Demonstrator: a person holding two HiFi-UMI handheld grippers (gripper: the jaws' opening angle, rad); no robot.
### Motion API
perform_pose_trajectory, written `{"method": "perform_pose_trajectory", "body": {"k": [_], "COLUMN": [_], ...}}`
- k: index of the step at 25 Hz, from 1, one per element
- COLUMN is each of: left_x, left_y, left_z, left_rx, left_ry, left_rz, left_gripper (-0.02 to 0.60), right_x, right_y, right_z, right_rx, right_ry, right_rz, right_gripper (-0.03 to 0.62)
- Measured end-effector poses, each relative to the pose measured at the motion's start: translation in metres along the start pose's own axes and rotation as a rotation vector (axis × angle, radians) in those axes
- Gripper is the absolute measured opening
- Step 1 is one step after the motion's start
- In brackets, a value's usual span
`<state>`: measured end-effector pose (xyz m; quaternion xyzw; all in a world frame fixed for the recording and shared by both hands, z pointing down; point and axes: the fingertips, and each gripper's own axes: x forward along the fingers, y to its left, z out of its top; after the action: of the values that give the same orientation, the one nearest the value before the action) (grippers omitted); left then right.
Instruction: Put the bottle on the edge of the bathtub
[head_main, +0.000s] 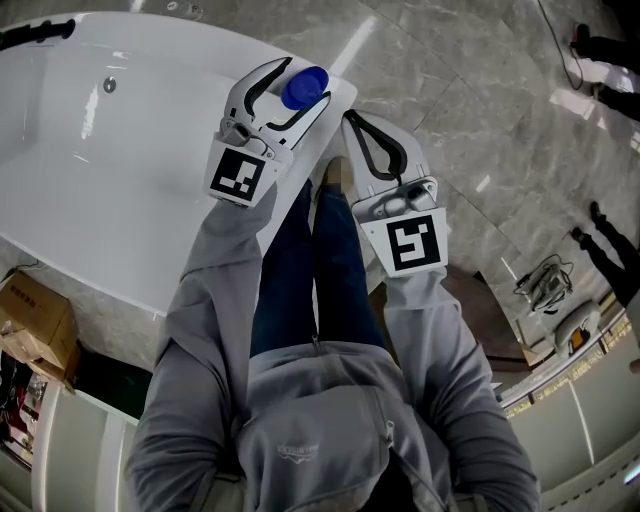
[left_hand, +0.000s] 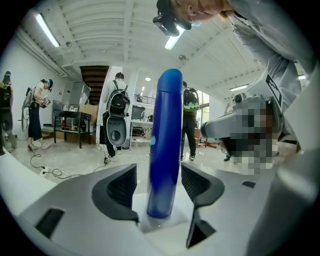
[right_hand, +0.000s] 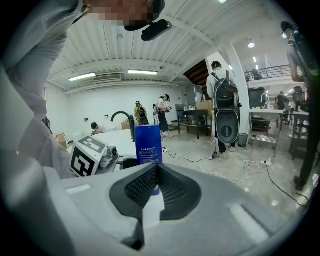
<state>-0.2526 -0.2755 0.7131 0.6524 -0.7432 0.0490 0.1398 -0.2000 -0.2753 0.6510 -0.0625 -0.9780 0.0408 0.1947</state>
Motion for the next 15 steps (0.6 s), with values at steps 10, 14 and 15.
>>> {"method": "perform_pose_trajectory", "body": {"k": [10,14,15], "left_x": [-0.03,-0.048,-0.053], "left_y": [-0.005,-0.005,-0.006], "left_z": [-0.011,-0.019,-0.017], "left_rx": [-0.026,-0.044,-0.057], "left_ry": [0.087,0.146,0.149], "left_rz": [0.07,0.144,0.159], "left_gripper": [0.258,0.258,0.258], "right_x": [-0.022,-0.032,-0.034], "right_y": [0.004,0.009,0.011], "right_z": [0.015,0.024,0.027], "right_rx": [0.005,0.001,-0.002], "right_ry": [-0.015,-0.011,-0.012], "right_rz": [-0.014,-0.016,-0.018], "right_gripper": [0.003,0.003,0.003]}}
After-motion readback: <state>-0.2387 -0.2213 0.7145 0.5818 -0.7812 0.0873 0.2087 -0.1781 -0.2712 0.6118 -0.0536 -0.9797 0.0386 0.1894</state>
